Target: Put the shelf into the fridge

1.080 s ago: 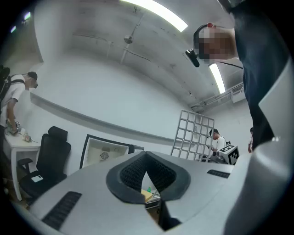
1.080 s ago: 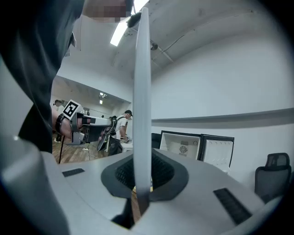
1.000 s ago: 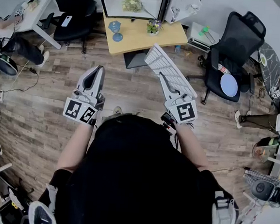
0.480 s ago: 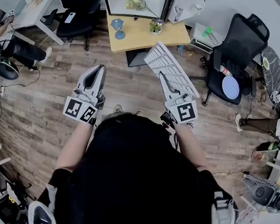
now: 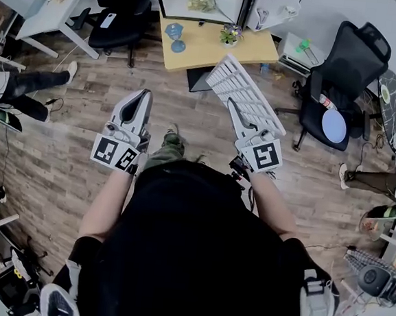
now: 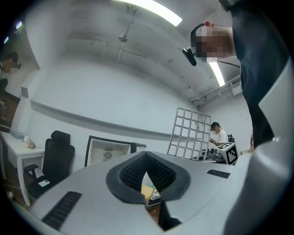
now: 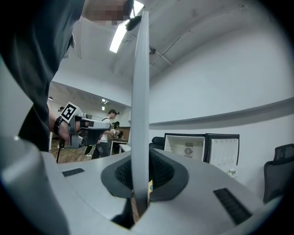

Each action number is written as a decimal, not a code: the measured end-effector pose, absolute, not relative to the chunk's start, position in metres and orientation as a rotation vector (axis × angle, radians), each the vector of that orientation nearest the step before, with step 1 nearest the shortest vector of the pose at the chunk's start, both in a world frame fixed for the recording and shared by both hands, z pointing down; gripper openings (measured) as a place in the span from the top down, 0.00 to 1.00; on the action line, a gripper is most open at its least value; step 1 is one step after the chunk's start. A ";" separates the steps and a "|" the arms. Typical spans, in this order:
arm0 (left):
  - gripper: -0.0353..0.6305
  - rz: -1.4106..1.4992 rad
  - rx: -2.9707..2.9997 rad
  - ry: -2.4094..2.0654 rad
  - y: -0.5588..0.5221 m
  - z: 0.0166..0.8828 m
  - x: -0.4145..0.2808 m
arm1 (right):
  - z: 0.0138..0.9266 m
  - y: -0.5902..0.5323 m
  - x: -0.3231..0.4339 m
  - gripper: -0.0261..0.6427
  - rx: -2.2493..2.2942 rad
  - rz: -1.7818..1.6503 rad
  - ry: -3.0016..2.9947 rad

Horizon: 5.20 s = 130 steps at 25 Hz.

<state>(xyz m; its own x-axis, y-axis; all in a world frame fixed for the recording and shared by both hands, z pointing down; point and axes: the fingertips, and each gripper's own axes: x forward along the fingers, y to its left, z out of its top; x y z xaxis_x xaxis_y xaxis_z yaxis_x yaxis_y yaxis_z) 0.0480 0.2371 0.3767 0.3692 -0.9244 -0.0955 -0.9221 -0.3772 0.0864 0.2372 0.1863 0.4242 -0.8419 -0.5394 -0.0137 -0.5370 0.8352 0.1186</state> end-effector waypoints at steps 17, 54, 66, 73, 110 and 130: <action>0.92 -0.229 2.602 -1.684 0.160 0.389 -0.006 | 0.426 0.124 0.196 0.90 0.953 -0.173 -2.897; 0.92 -0.288 2.668 -1.474 -0.005 0.404 -0.115 | 0.427 -0.001 0.088 0.90 1.122 -0.196 -2.735; 0.92 -0.297 2.697 -1.408 -0.024 0.409 -0.139 | 0.431 -0.016 0.059 0.90 1.144 -0.211 -2.726; 0.92 -0.296 2.691 -1.401 -0.035 0.412 -0.139 | 0.433 -0.029 0.052 0.90 1.125 -0.190 -2.743; 0.92 -0.186 2.569 -1.590 -0.136 0.418 -0.117 | 0.416 -0.181 0.067 0.90 1.216 0.590 -3.171; 0.92 -0.149 2.658 -1.392 -0.177 0.424 -0.153 | 0.437 -0.205 0.052 0.90 1.648 1.481 -3.119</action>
